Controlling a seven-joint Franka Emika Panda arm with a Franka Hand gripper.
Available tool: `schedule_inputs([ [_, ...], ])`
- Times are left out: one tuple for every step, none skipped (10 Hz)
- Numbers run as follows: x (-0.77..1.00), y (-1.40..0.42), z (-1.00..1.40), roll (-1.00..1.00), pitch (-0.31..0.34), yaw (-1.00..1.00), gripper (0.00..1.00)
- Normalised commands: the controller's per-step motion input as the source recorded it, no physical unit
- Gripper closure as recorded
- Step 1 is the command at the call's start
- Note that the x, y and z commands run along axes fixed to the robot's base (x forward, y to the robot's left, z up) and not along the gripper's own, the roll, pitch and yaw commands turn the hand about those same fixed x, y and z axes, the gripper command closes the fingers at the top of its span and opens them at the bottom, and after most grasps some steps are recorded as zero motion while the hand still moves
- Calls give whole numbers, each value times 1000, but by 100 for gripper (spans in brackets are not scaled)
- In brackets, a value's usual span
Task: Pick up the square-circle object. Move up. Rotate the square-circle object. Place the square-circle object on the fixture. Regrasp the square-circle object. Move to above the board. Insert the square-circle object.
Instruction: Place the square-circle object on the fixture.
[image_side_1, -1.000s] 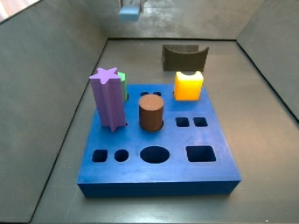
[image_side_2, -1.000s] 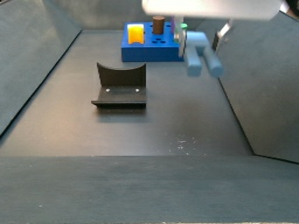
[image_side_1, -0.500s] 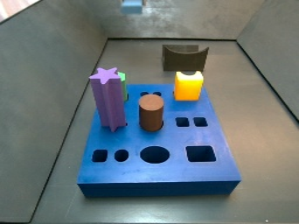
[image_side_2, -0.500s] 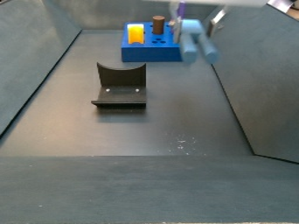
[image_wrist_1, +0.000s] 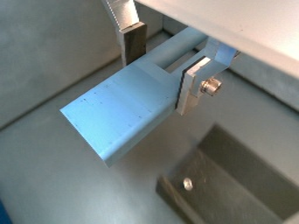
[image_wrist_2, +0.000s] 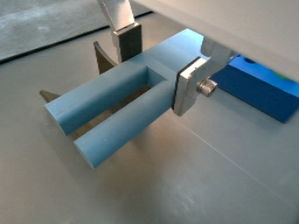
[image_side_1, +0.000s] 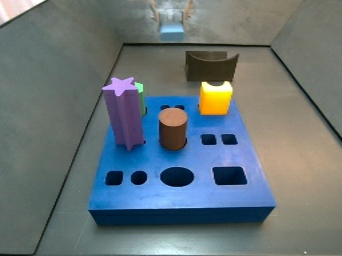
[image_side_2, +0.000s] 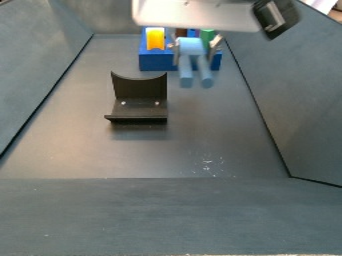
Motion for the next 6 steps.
schedule_inputs([
  [1000, -184, -300, -10, 6, 38, 100],
  [1000, -160, -264, 20, 14, 38, 100],
  [1000, -140, -237, 49, 20, 40, 100],
  [1000, -115, -204, 85, 27, 44, 100],
  [1000, -97, -172, 110, 32, 45, 100],
  [902, -67, -123, 132, 43, 43, 100],
])
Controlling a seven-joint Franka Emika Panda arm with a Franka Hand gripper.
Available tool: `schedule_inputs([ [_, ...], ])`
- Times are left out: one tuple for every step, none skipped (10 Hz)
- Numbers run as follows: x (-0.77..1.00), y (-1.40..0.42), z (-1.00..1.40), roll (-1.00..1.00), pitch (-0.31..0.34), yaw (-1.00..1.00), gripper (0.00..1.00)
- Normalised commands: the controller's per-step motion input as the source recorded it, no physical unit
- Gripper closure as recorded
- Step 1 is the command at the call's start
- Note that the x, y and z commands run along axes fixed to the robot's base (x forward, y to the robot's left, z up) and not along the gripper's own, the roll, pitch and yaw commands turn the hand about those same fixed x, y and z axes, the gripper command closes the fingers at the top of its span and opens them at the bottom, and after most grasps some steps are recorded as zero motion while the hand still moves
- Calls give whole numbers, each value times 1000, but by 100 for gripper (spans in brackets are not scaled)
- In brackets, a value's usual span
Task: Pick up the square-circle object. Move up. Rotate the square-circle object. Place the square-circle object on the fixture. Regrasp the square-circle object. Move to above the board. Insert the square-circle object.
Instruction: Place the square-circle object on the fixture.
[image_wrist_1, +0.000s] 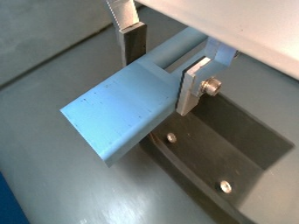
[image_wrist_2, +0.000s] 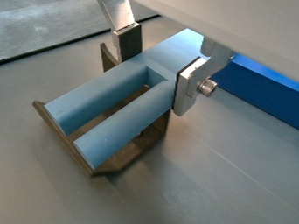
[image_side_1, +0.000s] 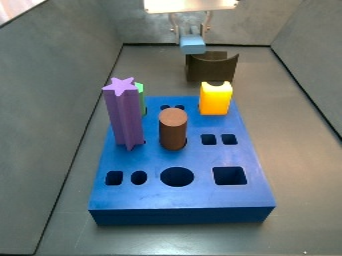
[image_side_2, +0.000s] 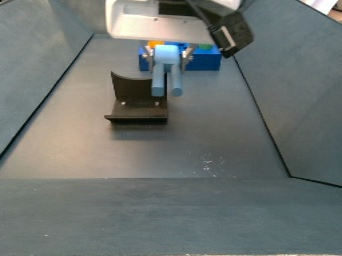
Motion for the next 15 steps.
schedule_inputs([
  [800, -48, -90, 142, 54, 42, 100],
  [596, -22, 1000, -1000, 36, -93, 100],
  [495, -13, 1000, -1000, 52, -92, 100],
  [432, 31, 1000, -1000, 64, -106, 100],
  [296, 41, 921, -1000, 66, -111, 100],
  [136, 37, 681, -1000, 63, -112, 100],
  [38, 34, 406, -1000, 35, -121, 100],
  [20, 34, 277, -1000, 24, -127, 100],
  [27, 28, 72, -989, 4, -140, 100],
  [38, 29, 43, -863, 2, -131, 100],
  [58, 40, 32, -615, 16, -103, 100],
  [70, 44, 2, -371, 21, -79, 100],
  [70, 32, -6, -229, 22, -66, 100],
  [128, 129, -1000, -1000, 244, -22, 100],
  [128, 138, -1000, -1000, 238, -47, 100],
])
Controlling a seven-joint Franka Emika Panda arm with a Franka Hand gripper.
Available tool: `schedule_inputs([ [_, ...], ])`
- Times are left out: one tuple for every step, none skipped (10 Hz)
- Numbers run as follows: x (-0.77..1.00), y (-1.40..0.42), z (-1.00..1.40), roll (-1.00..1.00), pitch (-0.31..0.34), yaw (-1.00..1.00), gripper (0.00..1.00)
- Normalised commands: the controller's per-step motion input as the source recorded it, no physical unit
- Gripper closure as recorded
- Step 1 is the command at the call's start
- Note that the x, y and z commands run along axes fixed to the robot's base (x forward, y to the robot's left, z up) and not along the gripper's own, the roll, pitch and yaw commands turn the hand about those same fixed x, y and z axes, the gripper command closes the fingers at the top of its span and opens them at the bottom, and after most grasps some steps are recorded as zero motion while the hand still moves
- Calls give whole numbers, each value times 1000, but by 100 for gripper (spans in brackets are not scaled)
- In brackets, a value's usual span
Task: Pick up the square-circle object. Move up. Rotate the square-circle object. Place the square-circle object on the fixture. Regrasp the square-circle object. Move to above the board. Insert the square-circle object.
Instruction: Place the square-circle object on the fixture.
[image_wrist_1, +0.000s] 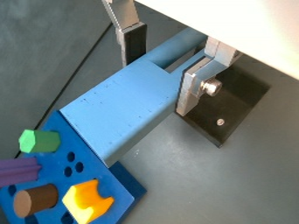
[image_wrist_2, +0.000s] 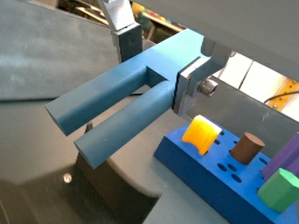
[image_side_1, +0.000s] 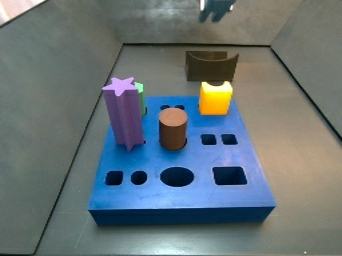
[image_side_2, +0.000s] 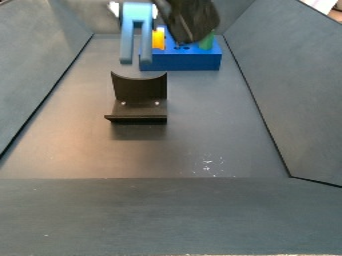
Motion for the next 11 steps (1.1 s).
schedule_inputs([
  [136, 140, -1000, -979, 255, -83, 100],
  [149, 137, -1000, -790, 232, -137, 100],
  [152, 141, -1000, -627, 188, -172, 100],
  [162, 144, -1000, -401, 122, -203, 100],
  [168, 140, -1000, -298, 94, -206, 100],
  [164, 129, -931, -195, 39, -199, 100],
  [134, 112, -702, -154, 16, -187, 100],
  [112, 85, -491, -123, 0, -165, 100],
  [76, 121, -322, -70, -31, -130, 100],
  [76, 121, -322, -70, -31, -130, 100],
  [66, 139, -313, -62, -34, -120, 100],
])
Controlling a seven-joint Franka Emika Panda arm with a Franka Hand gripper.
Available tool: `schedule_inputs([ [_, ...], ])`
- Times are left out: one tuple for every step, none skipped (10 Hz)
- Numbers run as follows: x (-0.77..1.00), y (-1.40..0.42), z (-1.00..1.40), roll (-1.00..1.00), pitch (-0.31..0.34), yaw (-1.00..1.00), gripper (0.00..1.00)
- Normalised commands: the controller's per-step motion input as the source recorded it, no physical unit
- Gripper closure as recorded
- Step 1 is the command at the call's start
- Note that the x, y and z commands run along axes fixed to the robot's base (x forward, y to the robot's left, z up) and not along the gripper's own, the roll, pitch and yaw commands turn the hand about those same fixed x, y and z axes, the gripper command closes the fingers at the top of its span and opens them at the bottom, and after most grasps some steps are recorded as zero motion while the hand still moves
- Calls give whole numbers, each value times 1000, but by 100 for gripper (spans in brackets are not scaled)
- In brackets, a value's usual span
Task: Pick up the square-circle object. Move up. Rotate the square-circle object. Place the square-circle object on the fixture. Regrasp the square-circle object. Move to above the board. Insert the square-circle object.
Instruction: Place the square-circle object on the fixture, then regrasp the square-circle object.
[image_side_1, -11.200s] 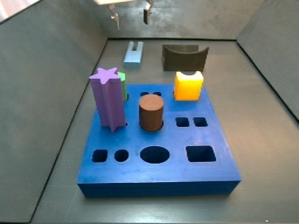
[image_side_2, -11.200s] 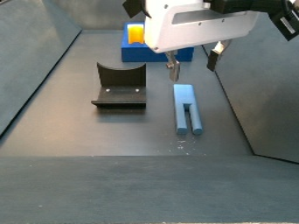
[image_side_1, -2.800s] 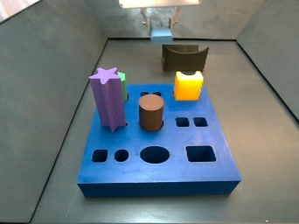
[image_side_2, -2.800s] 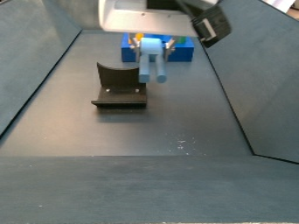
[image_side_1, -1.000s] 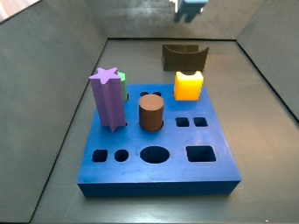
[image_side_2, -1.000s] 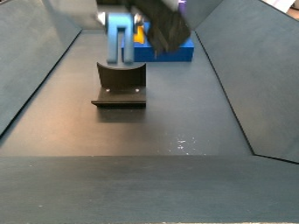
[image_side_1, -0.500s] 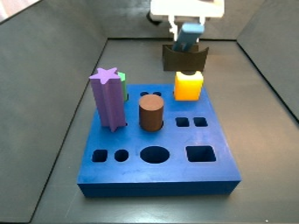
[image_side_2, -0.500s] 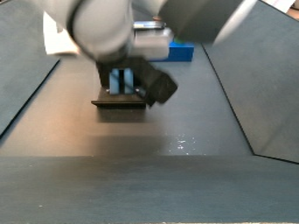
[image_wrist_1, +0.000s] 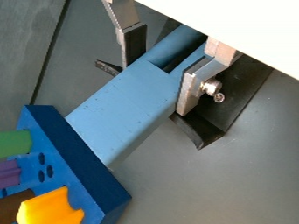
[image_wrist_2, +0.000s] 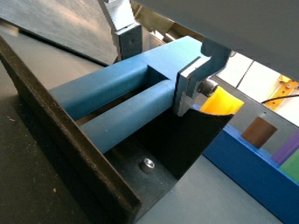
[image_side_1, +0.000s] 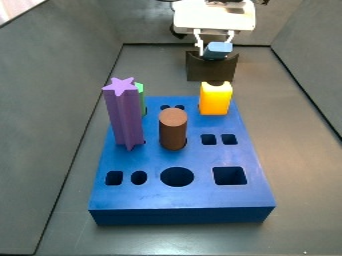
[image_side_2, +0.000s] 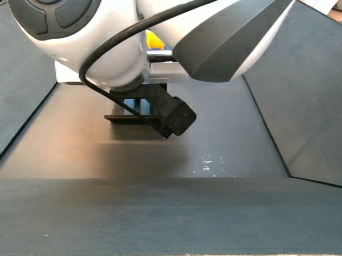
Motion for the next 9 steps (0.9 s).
schedule_inputs([
  [68, 138, -312, -65, -35, -121, 100],
  [73, 140, -300, -63, -38, -96, 100],
  [0, 0, 0, 0, 0, 0, 0],
  [0, 0, 1000, -10, -19, -8, 0],
  [-2, 2, 1000, -8, -18, -5, 0],
  [-23, 8, 1000, 0, -16, 10, 0],
  [-31, 6, 1000, 4, -16, 17, 0],
  [-44, 7, 1000, 7, -13, 24, 0],
  [-47, 6, 881, 7, -9, 30, 0],
])
